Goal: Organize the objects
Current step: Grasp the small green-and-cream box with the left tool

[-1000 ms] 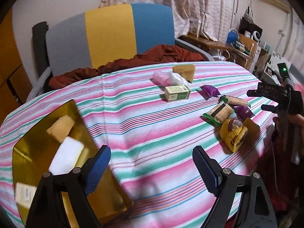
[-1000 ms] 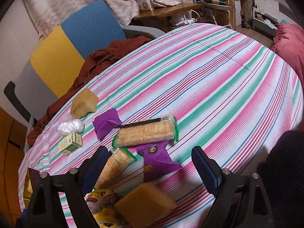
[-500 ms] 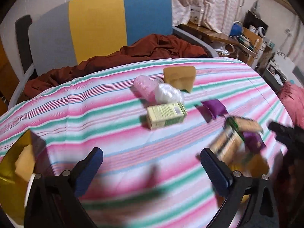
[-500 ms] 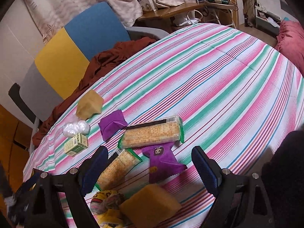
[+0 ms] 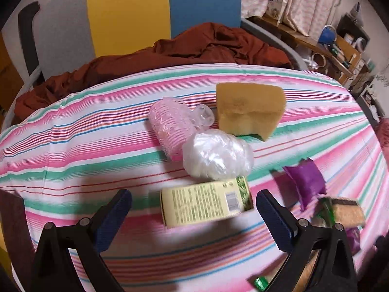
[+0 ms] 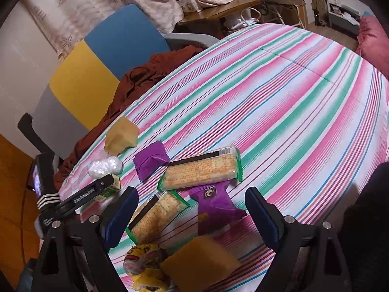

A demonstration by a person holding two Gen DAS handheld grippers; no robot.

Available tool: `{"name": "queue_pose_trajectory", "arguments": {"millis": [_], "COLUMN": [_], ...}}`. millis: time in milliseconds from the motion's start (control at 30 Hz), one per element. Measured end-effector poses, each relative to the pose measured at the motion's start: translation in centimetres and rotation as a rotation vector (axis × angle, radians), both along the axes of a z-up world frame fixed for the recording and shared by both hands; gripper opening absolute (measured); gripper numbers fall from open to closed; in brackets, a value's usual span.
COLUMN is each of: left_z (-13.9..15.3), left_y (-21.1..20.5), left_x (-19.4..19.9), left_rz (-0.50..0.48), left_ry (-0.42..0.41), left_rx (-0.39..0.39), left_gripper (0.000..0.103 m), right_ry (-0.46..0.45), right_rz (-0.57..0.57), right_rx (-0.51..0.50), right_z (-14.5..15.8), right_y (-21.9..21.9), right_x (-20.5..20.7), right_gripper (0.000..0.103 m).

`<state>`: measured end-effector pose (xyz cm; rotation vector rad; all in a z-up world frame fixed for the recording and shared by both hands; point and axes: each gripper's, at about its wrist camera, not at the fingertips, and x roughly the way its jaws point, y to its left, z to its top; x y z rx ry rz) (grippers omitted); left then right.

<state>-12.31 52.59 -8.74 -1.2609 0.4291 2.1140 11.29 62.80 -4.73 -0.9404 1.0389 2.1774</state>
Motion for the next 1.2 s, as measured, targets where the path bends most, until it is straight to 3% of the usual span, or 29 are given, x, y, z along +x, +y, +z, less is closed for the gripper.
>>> {"name": "queue_pose_trajectory", "arguments": {"millis": [133,200,233,267,500,933,1200], "left_z": [-1.3,-1.6,-1.5,-1.4,-1.2,-1.2,-1.5], "left_y": [0.5,0.0,-0.2,-0.5,-4.7,-14.1,-14.7], "left_x": [-1.2,-1.0,-0.6,-0.2,2.2,9.6,10.0], "left_rz": [0.021,0.019,0.008,-0.008,-0.089,-0.092,-0.104], "left_ry": [-0.029,-0.016,0.025,0.053,0.081,0.119,0.146], "left_rx": [-0.022,-0.023,-0.030,-0.037,-0.015,0.058,0.093], "left_gripper": [0.102,0.093,0.076,0.072,0.071,0.072,0.072], "right_ry": [-0.001,-0.001,0.001,0.011,0.036,-0.089,-0.180], "right_rz": [-0.002,-0.011,-0.021,-0.041,-0.135,-0.078,-0.034], "right_rx": [-0.005,-0.007,-0.011,-0.025,-0.074,-0.035,0.007], "right_z": [0.0,0.0,-0.1,-0.2,-0.6,-1.2,-1.8], "right_y": [0.1,0.2,0.3,0.7,2.2,1.3,0.7], "right_x": [0.0,0.1,0.2,0.6,2.1,0.3,-1.1], "right_gripper": [0.091,0.091,0.091,0.091,0.091,0.091,0.083]}}
